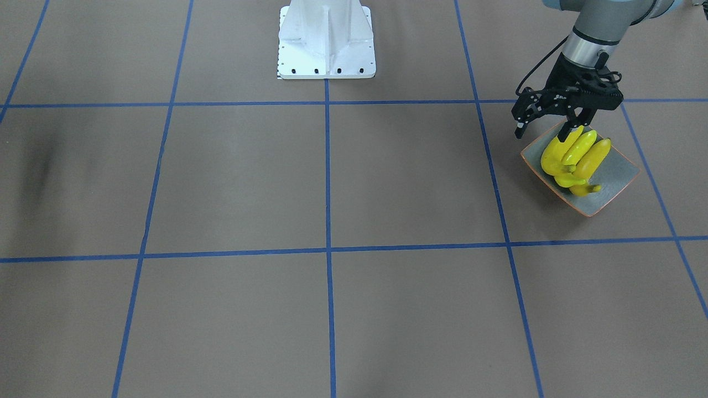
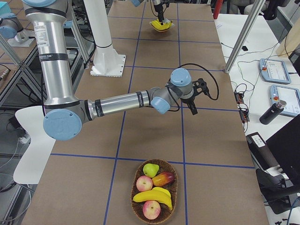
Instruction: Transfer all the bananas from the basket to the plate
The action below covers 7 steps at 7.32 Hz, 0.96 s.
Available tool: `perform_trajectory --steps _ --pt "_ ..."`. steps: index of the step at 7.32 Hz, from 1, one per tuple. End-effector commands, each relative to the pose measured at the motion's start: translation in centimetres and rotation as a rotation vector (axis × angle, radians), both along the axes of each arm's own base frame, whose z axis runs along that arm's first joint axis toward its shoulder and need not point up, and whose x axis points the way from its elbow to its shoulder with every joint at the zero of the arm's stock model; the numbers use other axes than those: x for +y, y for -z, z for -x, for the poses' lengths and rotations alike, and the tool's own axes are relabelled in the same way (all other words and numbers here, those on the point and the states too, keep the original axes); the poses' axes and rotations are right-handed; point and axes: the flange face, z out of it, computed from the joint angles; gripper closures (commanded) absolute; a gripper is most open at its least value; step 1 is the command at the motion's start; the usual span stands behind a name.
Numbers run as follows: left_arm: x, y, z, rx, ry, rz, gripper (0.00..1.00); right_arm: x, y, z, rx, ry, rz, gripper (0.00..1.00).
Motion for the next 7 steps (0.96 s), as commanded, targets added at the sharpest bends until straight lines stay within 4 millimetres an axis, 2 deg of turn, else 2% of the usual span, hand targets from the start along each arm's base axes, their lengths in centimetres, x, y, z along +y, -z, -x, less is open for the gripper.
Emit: perform_trajectory --steps 1,2,3,5,7 --pt "0.1 1.2 0.0 0.026 -0.001 -0.011 0.00 3.6 -10.1 -7.1 0.092 0.038 -0.003 0.00" --pt "0.1 1.3 0.0 0.027 -0.001 -0.012 0.00 4.5 -15.1 -10.5 0.106 0.025 0.039 0.00" --pt "0.1 1.4 0.0 0.029 0.001 -0.014 0.00 5.3 -18.1 -12.3 0.147 -0.003 0.079 0.00" --pt "-0.2 1.7 -0.2 0.034 0.002 -0.020 0.00 5.6 -20.9 -13.8 0.292 -0.061 0.207 0.01" --pt "-0.1 1.9 -0.2 0.038 0.005 -0.021 0.00 6.0 -23.4 -14.1 0.292 -0.116 0.309 0.06"
